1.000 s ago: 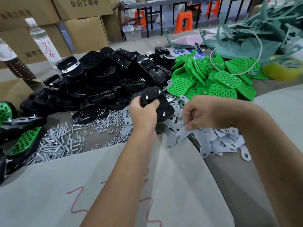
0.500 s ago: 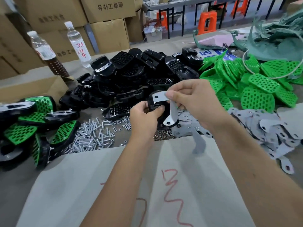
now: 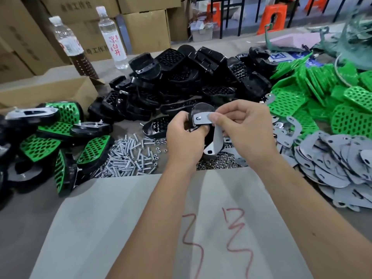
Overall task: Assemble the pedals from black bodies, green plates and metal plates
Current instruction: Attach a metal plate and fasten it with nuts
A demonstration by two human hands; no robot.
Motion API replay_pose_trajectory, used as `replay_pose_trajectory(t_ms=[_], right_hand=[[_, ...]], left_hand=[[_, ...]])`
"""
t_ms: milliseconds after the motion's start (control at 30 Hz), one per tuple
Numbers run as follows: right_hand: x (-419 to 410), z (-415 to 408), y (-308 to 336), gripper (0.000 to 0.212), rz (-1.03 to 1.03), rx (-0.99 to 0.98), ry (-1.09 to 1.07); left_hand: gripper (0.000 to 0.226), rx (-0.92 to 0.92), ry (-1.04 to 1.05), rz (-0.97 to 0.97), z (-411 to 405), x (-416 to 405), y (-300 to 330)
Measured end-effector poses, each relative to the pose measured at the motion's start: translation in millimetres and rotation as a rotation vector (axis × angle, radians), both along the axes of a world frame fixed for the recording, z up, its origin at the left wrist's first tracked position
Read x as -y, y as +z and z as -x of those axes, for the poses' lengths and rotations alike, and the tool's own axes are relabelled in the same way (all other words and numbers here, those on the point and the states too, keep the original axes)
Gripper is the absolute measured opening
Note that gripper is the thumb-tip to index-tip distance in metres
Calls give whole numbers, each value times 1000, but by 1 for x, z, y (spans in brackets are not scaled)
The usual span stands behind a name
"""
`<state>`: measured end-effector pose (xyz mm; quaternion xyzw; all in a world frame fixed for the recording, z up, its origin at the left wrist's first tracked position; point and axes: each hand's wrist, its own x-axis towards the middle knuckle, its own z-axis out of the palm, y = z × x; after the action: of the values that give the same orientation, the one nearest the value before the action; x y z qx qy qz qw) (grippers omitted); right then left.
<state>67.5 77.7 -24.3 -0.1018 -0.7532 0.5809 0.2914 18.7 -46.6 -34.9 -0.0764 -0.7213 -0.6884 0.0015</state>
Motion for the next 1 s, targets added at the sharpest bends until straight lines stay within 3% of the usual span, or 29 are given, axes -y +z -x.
replay_pose_trajectory(t_ms=[200,533,1000], right_hand=[[4,-4,0,19,11,9,-79],[1,-8,-1,10,335,123,85],[-1,-10,0,16,288,145,81]], left_hand=[[13,-40,0,-22,0,0,-4],[16,-10,51,-62,0,0,-3],[18,-34,67,-36,-3,-1,0]])
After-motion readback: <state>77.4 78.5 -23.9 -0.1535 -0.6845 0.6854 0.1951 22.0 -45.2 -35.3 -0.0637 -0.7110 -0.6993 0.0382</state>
